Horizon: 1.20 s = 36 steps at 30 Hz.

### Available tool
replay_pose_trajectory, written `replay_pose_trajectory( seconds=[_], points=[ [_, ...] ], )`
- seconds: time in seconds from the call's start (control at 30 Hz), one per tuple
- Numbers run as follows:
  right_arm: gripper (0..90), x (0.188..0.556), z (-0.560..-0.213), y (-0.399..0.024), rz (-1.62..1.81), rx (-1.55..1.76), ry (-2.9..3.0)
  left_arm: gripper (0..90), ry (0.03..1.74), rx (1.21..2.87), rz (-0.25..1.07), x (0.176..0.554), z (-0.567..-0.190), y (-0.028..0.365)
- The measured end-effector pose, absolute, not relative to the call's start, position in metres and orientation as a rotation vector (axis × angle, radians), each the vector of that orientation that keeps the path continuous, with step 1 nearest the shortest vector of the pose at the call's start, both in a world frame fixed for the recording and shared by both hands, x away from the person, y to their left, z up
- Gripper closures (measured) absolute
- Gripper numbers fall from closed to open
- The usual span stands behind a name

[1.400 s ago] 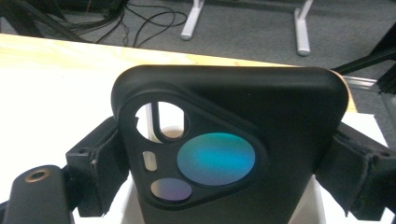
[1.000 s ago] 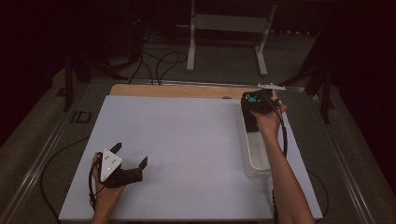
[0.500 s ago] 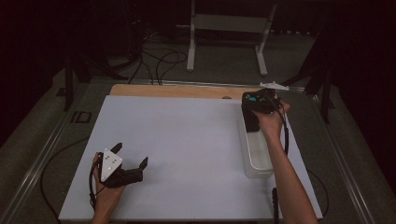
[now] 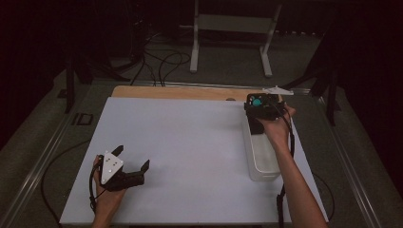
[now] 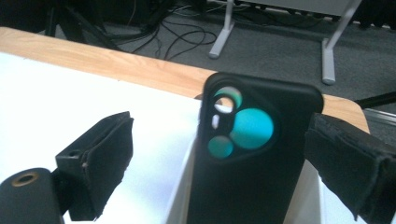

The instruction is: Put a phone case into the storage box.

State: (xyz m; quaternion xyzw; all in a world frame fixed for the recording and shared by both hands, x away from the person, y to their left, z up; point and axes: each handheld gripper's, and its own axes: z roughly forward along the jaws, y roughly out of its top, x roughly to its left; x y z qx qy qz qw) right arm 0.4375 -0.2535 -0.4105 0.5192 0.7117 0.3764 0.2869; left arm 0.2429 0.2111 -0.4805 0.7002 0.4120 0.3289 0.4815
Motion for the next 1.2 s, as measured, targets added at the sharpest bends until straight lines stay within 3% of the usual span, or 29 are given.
replay_pose_trajectory(
  seconds=[0.23,1.2],
  points=[
    [8.1,0.425,-0.410,-0.251,1.020,1.358,1.929,0.2,1.009,1.716,0.786,0.243,-0.479,0.212],
    [8.6,0.317,-0.425,-0.258,1.282,1.167,1.997,0.2,1.000,1.716,0.721,0.240,-0.467,0.225]
  ],
)
